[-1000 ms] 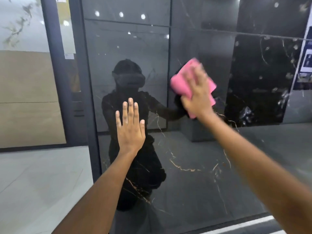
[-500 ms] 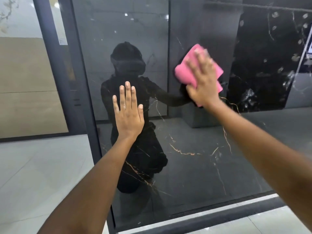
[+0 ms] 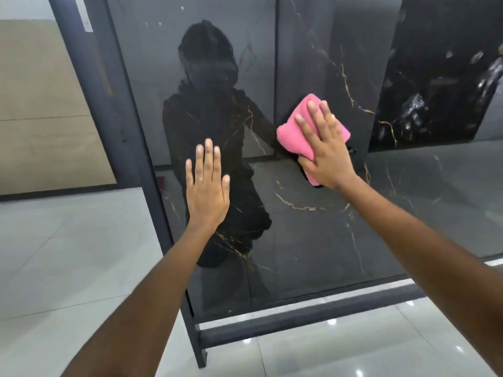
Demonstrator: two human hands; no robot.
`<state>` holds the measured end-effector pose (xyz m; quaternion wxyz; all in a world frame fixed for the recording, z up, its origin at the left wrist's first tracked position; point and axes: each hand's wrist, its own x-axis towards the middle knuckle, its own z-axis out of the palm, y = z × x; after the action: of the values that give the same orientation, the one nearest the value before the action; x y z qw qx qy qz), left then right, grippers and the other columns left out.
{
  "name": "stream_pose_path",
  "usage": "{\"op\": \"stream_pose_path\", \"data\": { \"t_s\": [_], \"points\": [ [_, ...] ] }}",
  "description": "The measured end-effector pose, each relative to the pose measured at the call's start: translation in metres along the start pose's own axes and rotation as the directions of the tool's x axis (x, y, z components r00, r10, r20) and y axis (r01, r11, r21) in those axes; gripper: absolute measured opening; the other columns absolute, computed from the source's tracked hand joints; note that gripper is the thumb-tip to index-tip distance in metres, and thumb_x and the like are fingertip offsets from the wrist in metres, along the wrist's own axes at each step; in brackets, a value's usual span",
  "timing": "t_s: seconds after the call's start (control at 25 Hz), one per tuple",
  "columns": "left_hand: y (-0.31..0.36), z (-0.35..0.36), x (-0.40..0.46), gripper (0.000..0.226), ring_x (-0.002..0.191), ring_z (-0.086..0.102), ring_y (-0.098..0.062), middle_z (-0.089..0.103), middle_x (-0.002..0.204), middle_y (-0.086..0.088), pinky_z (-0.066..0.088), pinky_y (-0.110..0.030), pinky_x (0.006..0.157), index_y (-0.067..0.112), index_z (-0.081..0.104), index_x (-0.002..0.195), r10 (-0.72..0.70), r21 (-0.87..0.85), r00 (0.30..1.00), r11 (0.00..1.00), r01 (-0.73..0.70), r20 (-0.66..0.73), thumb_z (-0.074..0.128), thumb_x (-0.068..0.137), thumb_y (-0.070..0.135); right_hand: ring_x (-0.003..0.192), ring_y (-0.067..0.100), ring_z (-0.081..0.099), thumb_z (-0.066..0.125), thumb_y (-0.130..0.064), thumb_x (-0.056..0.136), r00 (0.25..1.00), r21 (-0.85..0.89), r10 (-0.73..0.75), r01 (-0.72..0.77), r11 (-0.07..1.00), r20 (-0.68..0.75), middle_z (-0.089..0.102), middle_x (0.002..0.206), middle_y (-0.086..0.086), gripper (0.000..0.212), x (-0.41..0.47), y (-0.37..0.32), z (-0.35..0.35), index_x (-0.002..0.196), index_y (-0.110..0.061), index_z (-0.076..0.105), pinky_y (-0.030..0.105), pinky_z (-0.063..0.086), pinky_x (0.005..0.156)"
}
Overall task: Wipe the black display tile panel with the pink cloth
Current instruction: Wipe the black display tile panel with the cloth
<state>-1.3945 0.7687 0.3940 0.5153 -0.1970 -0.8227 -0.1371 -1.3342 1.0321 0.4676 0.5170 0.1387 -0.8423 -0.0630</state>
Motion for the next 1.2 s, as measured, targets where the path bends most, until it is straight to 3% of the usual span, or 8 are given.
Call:
{"op": "stream_pose_path", "data": {
  "t_s": [0.16,0.36,0.48,0.6,0.8,0.92,1.08,1.2],
  "points": [
    [0.0,0.029,-0.041,0.07,0.144,-0.022,-0.019,-0.001,0.159,-0.008,-0.014,-0.039,0.117,0.013,-0.014,0.15,0.011,0.088,1.0,0.996,-0.012,0.009,0.026,0.099,0.041,0.145,0.035,-0.009,0.051,-0.035,0.073,0.963,-0.062,-0.22,0.231,0.971,0.156,0.007,0.157,0.01,0.091,-0.078,-0.055,0.055,0.151,-0.022,0.007,0.05,-0.003,0.117],
    [-0.005,0.038,-0.042,0.071,0.144,-0.023,-0.02,0.004,0.156,-0.013,-0.015,-0.041,0.117,0.013,-0.019,0.149,0.036,0.132,0.998,0.991,-0.029,-0.048,0.024,0.1,0.042,0.146,0.026,-0.01,0.069,-0.029,0.067,0.723,-0.054,-0.562,0.632,0.773,0.402,0.011,0.157,0.003,0.1,-0.137,-0.046,0.061,0.151,-0.023,0.015,0.045,-0.006,0.119],
    [-0.004,0.04,-0.043,0.071,0.144,-0.023,-0.019,0.005,0.155,-0.013,-0.015,-0.04,0.117,0.013,-0.018,0.149,0.046,0.118,0.996,0.992,-0.036,-0.077,0.026,0.1,0.04,0.146,0.031,0.001,0.057,-0.027,0.075,0.967,-0.082,-0.235,0.242,0.967,0.095,0.02,0.154,0.014,0.082,-0.067,-0.028,0.039,0.148,-0.018,0.022,0.048,0.005,0.118],
    [-0.005,0.042,-0.043,0.07,0.144,-0.021,-0.019,0.003,0.157,-0.012,-0.013,-0.041,0.118,0.013,-0.017,0.149,0.064,0.107,0.992,0.993,-0.052,-0.108,0.025,0.1,0.04,0.146,0.033,-0.001,0.058,-0.03,0.071,0.997,-0.009,-0.079,0.079,0.997,0.028,0.016,0.154,0.014,0.084,-0.058,-0.062,0.058,0.147,-0.014,0.023,0.052,0.002,0.118],
    [-0.005,0.041,-0.046,0.068,0.146,-0.017,-0.021,0.006,0.155,-0.012,-0.011,-0.041,0.118,0.013,-0.014,0.15,0.076,0.1,0.991,0.993,-0.065,-0.107,0.026,0.101,0.039,0.146,0.023,-0.002,0.079,-0.023,0.059,0.609,0.046,-0.595,0.678,0.734,0.525,0.014,0.157,0.0,0.119,-0.179,-0.081,0.089,0.151,-0.023,0.004,0.04,-0.01,0.119],
    [-0.004,0.039,-0.043,0.062,0.144,0.004,-0.029,0.01,0.154,-0.012,-0.013,-0.04,0.117,0.006,0.002,0.151,0.056,0.126,0.993,0.991,-0.044,-0.1,0.02,0.102,0.039,0.141,0.03,0.018,0.069,-0.025,0.068,0.796,-0.02,-0.506,0.542,0.84,0.333,0.024,0.154,0.004,0.096,-0.136,-0.03,0.06,0.149,-0.022,0.018,0.045,0.008,0.117],
    [-0.003,0.042,-0.046,0.061,0.142,0.012,-0.03,0.012,0.154,-0.013,-0.011,-0.04,0.117,0.003,0.008,0.149,0.069,0.123,0.991,0.991,-0.054,-0.116,0.021,0.102,0.039,0.144,0.039,0.006,0.052,-0.031,0.075,0.998,0.05,0.062,-0.061,0.997,-0.023,0.017,0.154,0.015,0.078,-0.07,-0.033,0.05,0.146,-0.012,0.024,0.053,0.008,0.117],
    [-0.005,0.04,-0.043,0.061,0.143,0.011,-0.029,0.017,0.154,-0.015,-0.01,-0.039,0.117,0.003,0.009,0.149,0.072,0.091,0.988,0.994,-0.06,-0.135,0.029,0.101,0.035,0.144,0.031,0.006,0.055,-0.033,0.073,0.858,-0.019,-0.453,0.471,0.882,0.241,0.016,0.156,0.004,0.084,-0.14,-0.09,0.1,0.147,-0.019,0.018,0.051,0.004,0.117]
  ]
}}
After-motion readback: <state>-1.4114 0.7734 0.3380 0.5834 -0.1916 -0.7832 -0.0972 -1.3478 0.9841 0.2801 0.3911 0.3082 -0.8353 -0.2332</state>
